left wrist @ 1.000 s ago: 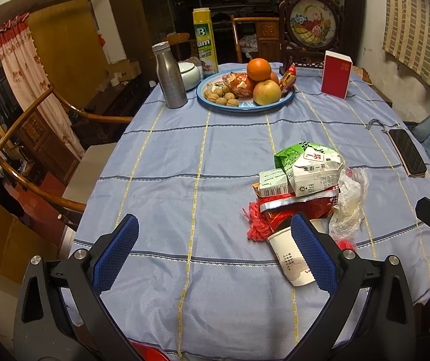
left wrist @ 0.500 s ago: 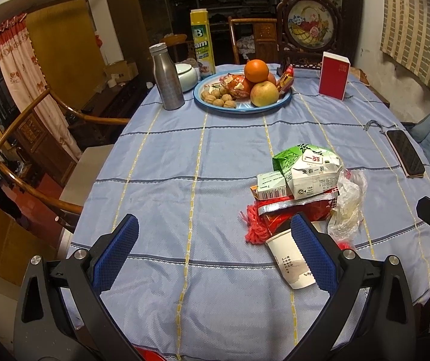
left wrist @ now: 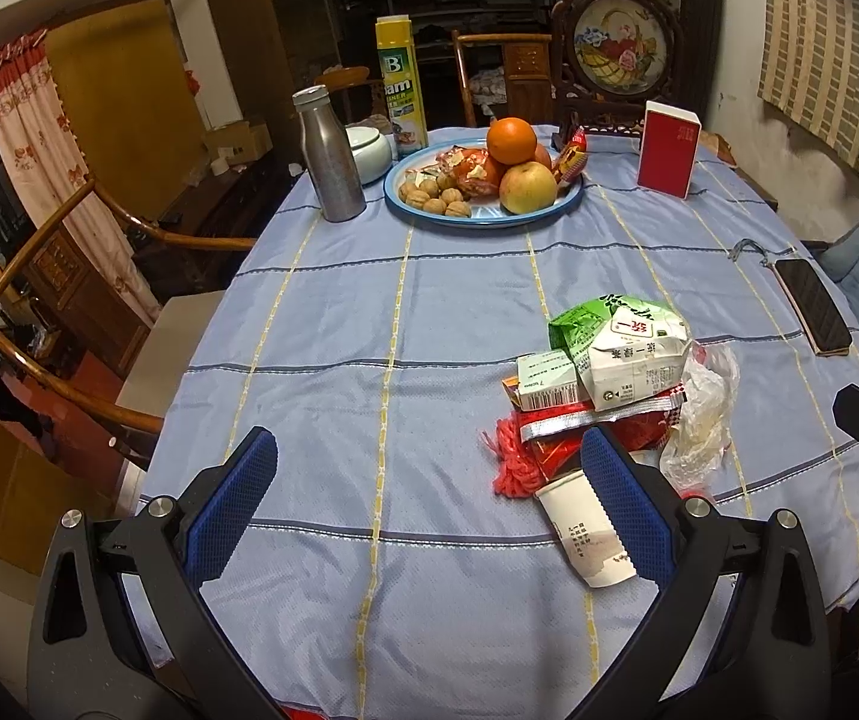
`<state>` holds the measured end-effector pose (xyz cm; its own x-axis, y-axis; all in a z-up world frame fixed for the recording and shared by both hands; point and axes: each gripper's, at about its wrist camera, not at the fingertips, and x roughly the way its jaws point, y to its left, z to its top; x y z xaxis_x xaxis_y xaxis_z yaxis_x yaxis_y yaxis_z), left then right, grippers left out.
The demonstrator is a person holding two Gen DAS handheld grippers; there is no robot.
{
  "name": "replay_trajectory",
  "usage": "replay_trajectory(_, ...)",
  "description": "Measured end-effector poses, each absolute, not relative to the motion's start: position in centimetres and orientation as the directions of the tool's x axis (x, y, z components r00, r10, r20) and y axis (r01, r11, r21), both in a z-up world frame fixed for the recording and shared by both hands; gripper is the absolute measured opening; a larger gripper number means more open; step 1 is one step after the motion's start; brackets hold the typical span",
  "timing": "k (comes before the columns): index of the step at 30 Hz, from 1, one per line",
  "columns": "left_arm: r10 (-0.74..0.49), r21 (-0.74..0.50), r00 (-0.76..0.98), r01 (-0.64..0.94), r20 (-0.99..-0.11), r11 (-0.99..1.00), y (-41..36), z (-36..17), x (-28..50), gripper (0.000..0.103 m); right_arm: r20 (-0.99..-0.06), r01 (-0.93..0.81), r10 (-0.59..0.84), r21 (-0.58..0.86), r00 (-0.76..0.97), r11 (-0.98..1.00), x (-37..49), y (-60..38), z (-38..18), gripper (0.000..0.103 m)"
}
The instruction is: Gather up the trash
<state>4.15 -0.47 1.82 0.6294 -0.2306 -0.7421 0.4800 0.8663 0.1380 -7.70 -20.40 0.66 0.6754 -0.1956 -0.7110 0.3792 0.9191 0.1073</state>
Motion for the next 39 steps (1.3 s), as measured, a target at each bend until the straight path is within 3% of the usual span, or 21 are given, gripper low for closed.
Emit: replay_trajectory(39,-0.230,0.148,0.608,0.507,-0.760,0.849,-1.9,1.0,3.8,0.097,-0.716,0.407,-0.209,0.115,0.666,0.906,-8.3,-21.4,0.0,0.098)
